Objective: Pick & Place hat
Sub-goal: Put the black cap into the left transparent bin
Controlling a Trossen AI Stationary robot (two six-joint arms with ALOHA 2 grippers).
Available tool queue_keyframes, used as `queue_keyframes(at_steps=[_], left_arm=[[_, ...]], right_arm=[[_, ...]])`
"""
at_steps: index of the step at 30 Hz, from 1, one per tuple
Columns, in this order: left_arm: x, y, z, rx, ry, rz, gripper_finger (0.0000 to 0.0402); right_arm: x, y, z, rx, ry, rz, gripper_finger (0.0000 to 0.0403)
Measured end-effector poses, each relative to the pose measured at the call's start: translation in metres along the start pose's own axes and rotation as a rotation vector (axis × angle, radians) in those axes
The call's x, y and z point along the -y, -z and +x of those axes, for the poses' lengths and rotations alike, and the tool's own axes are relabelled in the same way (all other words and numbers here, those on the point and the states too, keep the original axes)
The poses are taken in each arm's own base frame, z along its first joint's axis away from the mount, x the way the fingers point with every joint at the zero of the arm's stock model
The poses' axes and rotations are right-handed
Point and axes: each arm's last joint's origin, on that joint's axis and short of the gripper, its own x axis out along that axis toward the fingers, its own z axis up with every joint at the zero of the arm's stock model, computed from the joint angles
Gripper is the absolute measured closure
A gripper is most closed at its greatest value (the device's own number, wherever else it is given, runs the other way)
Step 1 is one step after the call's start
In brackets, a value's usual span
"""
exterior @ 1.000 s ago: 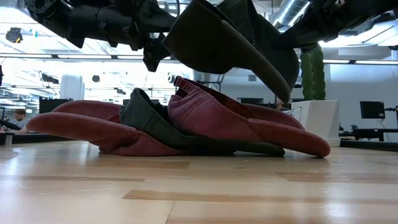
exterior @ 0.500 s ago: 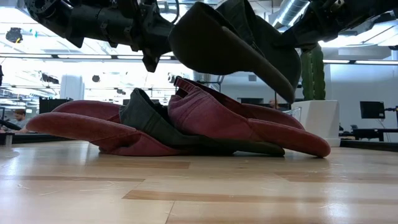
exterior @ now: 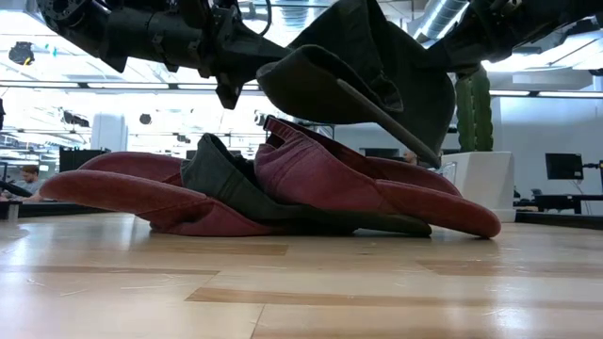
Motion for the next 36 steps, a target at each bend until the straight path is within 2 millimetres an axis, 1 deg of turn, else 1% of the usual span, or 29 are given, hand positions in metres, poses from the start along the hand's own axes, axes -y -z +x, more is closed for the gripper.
queue_keyframes(at_steps=[7,12,20,27,31,36], left_arm=[[0.0,0.0,0.0,0.0,0.0,0.0,0.0341],[0.0,0.0,0.0,0.001,0.001,0.0,0.0352],[0.0,0.0,0.0,0.001,0.001,0.0,0.0339],[0.0,-0.001,0.0,0.013,0.004,-0.001,0.0349],[0.002,-0.009,-0.003,0.061,0.025,-0.003,0.0339],[0.007,-0.029,-0.017,0.151,0.052,0.026,0.0344]], right_arm=[[-0.001,0.0,0.0,-0.004,-0.022,-0.002,0.0356],[-0.001,0.002,0.0,-0.015,-0.021,0.005,0.0337],[-0.001,0.003,0.0,-0.027,-0.019,0.032,0.0277],[0.002,0.002,0.001,-0.023,-0.005,0.048,0.0227],[0.004,0.002,0.002,-0.023,0.003,0.052,0.0215],[0.005,0.001,0.002,-0.017,0.008,0.056,0.0217]])
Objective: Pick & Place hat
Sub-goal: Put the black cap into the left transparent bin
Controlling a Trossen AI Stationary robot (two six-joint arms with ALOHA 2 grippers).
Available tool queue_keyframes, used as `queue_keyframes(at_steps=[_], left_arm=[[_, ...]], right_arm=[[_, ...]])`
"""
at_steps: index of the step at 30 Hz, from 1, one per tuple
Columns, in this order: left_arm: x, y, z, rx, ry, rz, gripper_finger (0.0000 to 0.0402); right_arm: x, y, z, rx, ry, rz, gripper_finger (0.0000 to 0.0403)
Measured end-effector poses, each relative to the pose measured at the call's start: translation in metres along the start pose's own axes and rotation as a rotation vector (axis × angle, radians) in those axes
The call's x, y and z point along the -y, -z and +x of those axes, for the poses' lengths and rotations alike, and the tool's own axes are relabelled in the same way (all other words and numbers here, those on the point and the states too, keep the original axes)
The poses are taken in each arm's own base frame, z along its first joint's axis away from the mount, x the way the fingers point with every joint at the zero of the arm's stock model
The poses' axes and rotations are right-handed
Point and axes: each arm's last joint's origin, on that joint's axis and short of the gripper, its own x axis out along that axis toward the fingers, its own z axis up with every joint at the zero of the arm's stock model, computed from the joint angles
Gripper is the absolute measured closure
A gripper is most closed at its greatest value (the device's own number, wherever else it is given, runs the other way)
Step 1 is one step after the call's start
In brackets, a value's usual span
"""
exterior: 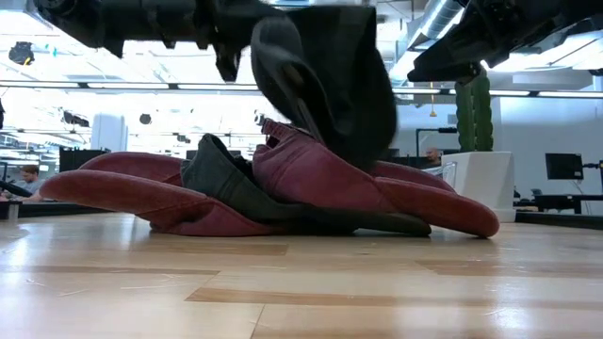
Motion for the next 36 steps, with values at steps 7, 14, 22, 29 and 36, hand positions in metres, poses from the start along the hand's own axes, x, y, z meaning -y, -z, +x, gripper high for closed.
queue_keyframes(at_steps=[7,14,22,29,36], left_arm=[[0.007,-0.034,-0.023,0.121,0.044,0.035,0.0341],[0.01,-0.05,-0.04,0.159,0.045,0.061,0.0345],[0.0,-0.058,-0.05,0.189,-0.161,0.112,0.0338],[-0.021,-0.066,-0.057,0.218,-0.308,0.119,0.0347],[-0.044,-0.068,-0.061,0.209,-0.424,0.124,0.034]], right_arm=[[0.0,0.0,0.0,0.005,0.0,0.002,0.0234],[0.0,-0.001,0.0,0.007,-0.001,0.003,0.0246],[0.0,-0.001,0.0,0.007,-0.002,0.003,0.0255],[0.0,-0.001,0.0,0.006,-0.002,0.003,0.0262],[0.0,-0.001,0.0,0.006,-0.002,0.003,0.0264]])
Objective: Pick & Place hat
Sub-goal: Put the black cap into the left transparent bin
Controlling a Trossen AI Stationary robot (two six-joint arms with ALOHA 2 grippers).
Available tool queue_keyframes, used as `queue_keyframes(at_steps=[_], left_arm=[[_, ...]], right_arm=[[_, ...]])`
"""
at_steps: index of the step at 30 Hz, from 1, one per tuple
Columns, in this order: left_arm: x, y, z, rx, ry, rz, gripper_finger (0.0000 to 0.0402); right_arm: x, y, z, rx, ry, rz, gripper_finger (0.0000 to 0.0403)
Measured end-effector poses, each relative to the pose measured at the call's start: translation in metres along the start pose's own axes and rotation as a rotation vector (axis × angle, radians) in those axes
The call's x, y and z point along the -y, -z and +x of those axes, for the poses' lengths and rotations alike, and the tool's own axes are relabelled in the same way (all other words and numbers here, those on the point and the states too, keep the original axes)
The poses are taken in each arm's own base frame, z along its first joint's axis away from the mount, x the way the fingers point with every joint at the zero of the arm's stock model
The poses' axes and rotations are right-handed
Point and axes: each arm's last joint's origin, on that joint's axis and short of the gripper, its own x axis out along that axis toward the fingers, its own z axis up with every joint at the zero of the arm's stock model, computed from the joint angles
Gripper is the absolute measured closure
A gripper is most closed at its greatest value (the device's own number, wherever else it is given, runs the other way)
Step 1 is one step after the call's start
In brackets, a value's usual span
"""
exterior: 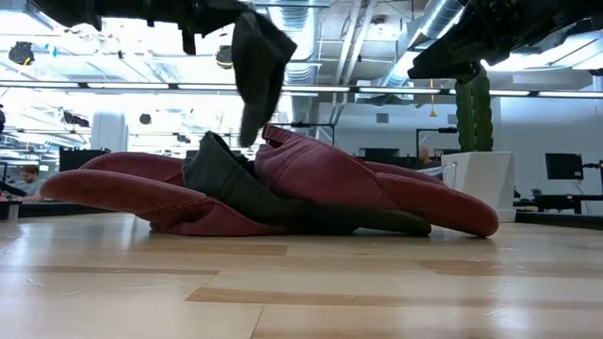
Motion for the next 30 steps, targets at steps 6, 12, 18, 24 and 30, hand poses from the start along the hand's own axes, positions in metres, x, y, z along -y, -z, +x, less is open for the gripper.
queue_keyframes(at_steps=[6,12,18,24,30], left_arm=[[-0.018,0.003,0.003,-0.033,-0.088,0.011,0.0348],[-0.034,0.003,0.005,-0.041,-0.165,0.006,0.0342],[-0.045,0.003,0.005,-0.049,-0.218,0.015,0.0343],[-0.051,0.004,0.005,-0.059,-0.249,0.02,0.0345],[-0.059,0.003,0.004,-0.057,-0.284,0.025,0.0342]], right_arm=[[0.0,0.0,0.0,0.0,0.0,0.0,0.0263],[0.0,0.0,0.0,0.0,0.0,0.0,0.0262],[0.0,0.0,0.0,0.0,0.0,0.0,0.0262],[0.0,0.0,0.0,0.0,0.0,0.0,0.0262],[0.0,0.0,0.0,0.0,0.0,0.0,0.0262]])
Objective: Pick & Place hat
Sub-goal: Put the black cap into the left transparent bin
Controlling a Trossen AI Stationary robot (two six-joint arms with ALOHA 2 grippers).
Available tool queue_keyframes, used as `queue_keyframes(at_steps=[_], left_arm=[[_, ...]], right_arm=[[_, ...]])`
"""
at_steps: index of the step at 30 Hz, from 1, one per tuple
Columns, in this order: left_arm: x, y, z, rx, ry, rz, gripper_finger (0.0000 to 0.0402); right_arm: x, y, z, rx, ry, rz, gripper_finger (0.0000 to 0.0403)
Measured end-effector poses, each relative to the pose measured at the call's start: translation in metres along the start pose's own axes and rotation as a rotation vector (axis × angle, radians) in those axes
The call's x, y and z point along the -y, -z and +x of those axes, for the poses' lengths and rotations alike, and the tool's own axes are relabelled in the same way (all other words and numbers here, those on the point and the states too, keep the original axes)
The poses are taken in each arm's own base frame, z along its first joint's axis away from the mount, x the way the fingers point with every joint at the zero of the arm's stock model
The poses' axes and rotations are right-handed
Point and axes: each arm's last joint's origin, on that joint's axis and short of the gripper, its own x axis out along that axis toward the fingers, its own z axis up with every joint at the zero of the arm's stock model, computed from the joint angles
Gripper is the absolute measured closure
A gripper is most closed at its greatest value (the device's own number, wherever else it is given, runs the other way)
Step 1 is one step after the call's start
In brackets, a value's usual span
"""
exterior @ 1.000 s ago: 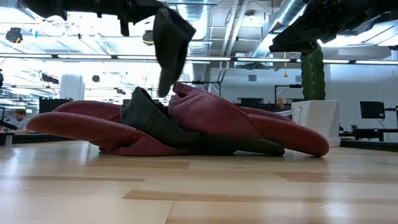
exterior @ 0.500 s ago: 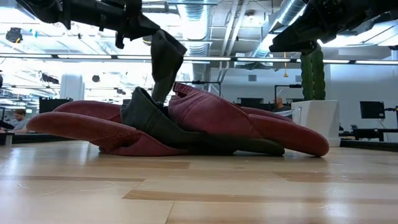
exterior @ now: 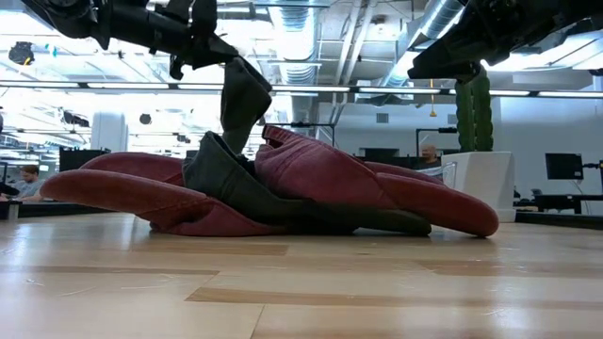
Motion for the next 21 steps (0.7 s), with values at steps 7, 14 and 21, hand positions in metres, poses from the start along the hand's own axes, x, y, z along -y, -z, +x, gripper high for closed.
queue_keyframes(at_steps=[7,14,21], left_arm=[[-0.012,0.005,0.007,-0.025,-0.063,0.016,0.0345],[-0.016,0.026,0.022,-0.117,-0.091,0.029,0.0344],[-0.015,0.042,0.033,-0.171,-0.071,-0.022,0.0343]], right_arm=[[0.0,0.0,0.0,0.0,0.0,0.0,0.0262],[0.0,0.0,0.0,0.0,0.0,0.0,0.0262],[0.0,0.0,0.0,0.0,0.0,0.0,0.0262]])
